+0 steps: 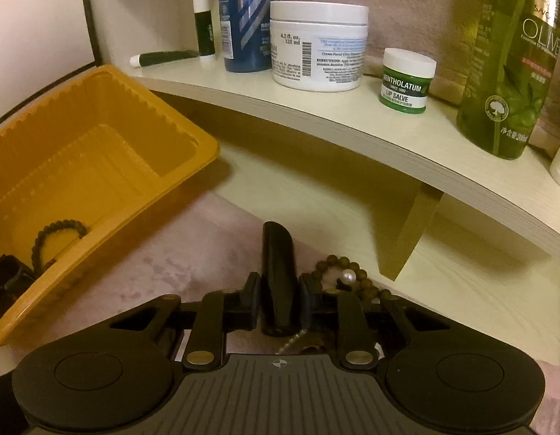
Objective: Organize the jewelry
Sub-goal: 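Grasp the black cylindrical item beside the pile with the right gripper, then carry the black cylindrical item into the orange tray and open the right gripper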
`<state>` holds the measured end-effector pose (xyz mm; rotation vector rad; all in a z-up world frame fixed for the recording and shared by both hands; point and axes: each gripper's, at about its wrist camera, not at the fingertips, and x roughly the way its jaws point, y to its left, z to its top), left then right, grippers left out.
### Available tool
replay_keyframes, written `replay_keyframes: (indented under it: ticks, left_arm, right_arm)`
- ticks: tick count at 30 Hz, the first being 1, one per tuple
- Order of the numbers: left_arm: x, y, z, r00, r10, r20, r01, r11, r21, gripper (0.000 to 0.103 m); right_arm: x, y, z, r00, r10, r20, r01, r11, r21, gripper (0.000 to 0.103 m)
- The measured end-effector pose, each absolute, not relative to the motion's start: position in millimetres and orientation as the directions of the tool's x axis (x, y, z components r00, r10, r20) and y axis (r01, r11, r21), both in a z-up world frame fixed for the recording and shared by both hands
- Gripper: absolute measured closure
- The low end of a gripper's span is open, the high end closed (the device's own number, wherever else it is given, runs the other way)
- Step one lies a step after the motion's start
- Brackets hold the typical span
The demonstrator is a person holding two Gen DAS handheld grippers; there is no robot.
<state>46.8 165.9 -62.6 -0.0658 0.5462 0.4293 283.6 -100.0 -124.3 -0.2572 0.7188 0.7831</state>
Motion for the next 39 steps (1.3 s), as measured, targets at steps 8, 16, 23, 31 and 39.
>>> replay_keyframes:
  ticks: [8,16,23,31,39]
  left_arm:
    - [47,165,-64,0.769,0.378,-0.516,-0.413,0.909,0.052,0.084]
    - [47,165,-64,0.767,0.378,-0.519,-0.413,0.909,0.052,0.084]
    - [46,166,-63,0.764,0.374,-0.525,-0.408,0.911,0.056,0.084]
    - [46,166,-62,0.763,0.375,-0.527,-0.406,0.912,0.061,0.084]
    - [45,166,-62,0.761,0.375,-0.529,-0.405,0.912,0.064,0.084]
  right_arm:
    - [272,-116,-102,0.480,0.635,-0.605,-0.673,0.709,0.211,0.081]
    - [246,-91,-71,0.353,0.782,-0.513,-0.750,0.565,0.345,0.081]
    - [231,-47,-75,0.298,0.791,-0.534,-0.793,0.516,0.323,0.081]
    - [224,-24,-88,0.346,0.744,-0.572,-0.803,0.550,0.229,0.081]
    - [203,-49,-75,0.407,0.759,-0.508,-0.749,0.595,0.290,0.059]
